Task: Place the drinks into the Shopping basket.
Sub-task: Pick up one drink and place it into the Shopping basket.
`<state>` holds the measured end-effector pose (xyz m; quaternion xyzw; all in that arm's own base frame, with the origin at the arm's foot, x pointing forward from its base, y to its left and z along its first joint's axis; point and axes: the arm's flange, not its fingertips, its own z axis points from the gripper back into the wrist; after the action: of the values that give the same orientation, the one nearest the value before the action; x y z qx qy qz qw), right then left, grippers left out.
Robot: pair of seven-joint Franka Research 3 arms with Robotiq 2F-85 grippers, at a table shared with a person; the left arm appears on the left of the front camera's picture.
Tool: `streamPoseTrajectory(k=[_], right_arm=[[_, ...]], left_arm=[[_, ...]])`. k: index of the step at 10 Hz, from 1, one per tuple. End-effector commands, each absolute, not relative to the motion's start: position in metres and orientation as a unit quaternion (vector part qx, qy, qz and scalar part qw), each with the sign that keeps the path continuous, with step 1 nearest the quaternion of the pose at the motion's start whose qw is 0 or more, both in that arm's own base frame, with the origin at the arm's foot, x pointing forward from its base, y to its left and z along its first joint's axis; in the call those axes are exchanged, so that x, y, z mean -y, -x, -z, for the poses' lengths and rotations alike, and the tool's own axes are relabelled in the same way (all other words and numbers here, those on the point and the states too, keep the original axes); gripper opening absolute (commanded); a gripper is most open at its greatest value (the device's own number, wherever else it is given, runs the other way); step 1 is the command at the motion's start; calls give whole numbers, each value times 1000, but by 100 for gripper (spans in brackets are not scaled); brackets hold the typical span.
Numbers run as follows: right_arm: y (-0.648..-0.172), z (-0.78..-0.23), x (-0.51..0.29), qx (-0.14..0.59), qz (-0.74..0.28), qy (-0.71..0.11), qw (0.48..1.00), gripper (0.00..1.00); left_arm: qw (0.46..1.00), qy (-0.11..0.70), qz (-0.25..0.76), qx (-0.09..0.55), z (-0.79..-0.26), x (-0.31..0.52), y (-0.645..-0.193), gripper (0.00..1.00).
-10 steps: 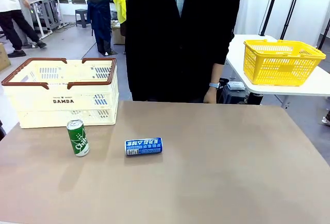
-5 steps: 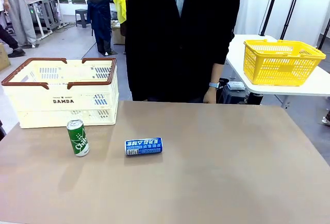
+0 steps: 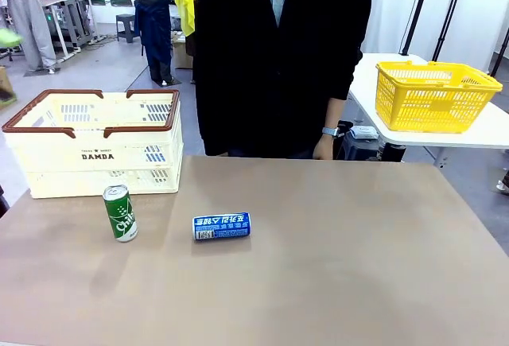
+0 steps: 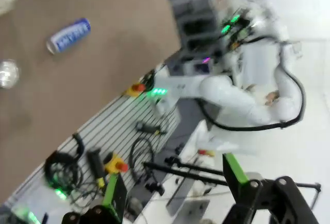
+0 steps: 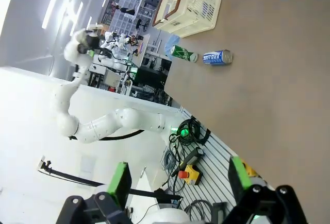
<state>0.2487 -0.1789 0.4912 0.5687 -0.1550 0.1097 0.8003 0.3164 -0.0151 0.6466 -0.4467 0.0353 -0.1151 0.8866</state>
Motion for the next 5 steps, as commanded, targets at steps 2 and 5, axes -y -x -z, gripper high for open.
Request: streamPoseTrajectory(k=[2, 5], right_arm=[[-245, -491, 184, 154, -121, -564, 802, 100], [-245, -491, 184, 154, -121, -564, 802, 100]], left_arm=[[958, 202, 153, -133, -628, 169, -363, 100], [996, 5, 89, -23, -565, 285, -354, 100]])
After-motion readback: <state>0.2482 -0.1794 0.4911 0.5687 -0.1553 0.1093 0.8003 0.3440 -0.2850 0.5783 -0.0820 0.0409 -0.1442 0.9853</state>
